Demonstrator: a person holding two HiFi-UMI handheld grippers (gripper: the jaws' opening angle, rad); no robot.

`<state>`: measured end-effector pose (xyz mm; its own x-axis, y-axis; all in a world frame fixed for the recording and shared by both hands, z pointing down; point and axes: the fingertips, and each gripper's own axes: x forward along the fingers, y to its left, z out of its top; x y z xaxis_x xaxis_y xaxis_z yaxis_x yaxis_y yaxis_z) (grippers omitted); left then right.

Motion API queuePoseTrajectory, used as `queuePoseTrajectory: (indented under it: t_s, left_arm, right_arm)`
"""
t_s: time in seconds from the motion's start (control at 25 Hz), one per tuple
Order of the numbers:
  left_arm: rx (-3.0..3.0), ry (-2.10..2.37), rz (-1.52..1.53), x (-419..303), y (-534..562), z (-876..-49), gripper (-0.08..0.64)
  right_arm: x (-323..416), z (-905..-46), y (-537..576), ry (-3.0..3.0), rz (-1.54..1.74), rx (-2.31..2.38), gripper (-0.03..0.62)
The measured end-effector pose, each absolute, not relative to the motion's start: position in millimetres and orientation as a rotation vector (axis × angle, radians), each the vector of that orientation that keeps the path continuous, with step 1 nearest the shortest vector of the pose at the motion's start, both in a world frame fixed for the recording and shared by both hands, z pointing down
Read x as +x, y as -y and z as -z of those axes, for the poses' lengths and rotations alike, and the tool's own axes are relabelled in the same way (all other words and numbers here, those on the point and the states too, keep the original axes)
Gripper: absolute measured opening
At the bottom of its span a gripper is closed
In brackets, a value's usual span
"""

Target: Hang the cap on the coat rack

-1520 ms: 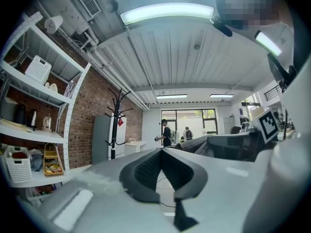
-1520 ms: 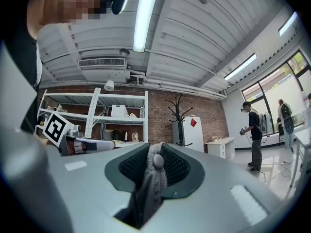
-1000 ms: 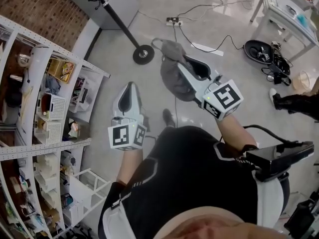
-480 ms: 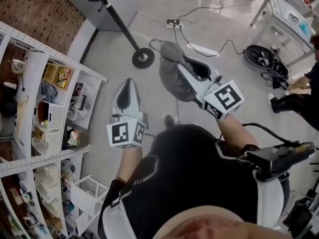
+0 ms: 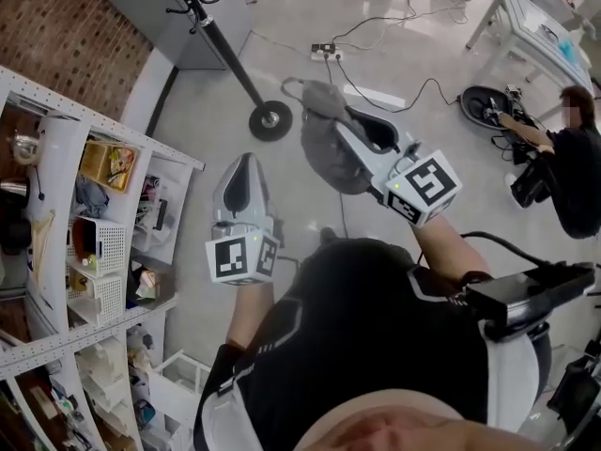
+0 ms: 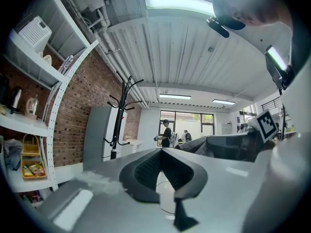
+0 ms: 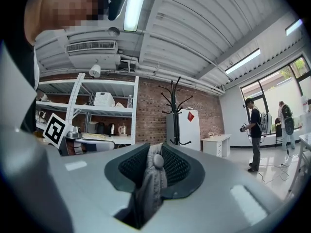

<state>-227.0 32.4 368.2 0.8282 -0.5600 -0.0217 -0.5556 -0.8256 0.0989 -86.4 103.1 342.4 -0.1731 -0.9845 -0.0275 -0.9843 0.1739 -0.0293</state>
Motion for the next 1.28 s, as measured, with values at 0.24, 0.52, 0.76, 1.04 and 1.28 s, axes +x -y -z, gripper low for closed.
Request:
queuePoseTrajectory:
  t_s: [0.24,0.52,0.76,1.04,1.28]
  left_arm:
    - [2.913,0.837,0.071,-223.6,-7.5,-375.4,0.018]
    - [2.937,0.83,0.069,-218.1,9.1,-372.4,0.017]
    - [2.909,0.897,0.059,-209.0,31.1,-369.5,0.017]
    - [2.877,1.006,0.059,-184.0,62.6,-363.2,0.017]
    - [2.882,1.064,0.078,-154.0,86.3,-349.0,0.018]
  right_arm:
    - [-84.0,-341.0,-78.7,-2.362,0.02,-2.036,0.087]
    - [-79.0,-336.5,-54.0,-2.376,0.014,-2.015,0.087]
    - [-64.5,-333.3,-26.8,-2.4,0.01,-1.961,0.087]
    - [-37.3,-325.6,11.7,-2.448,-0.017,-1.853,0.087]
    - [-3.8,-312.2,43.6,-2.479,-0.043,-1.782,0.087]
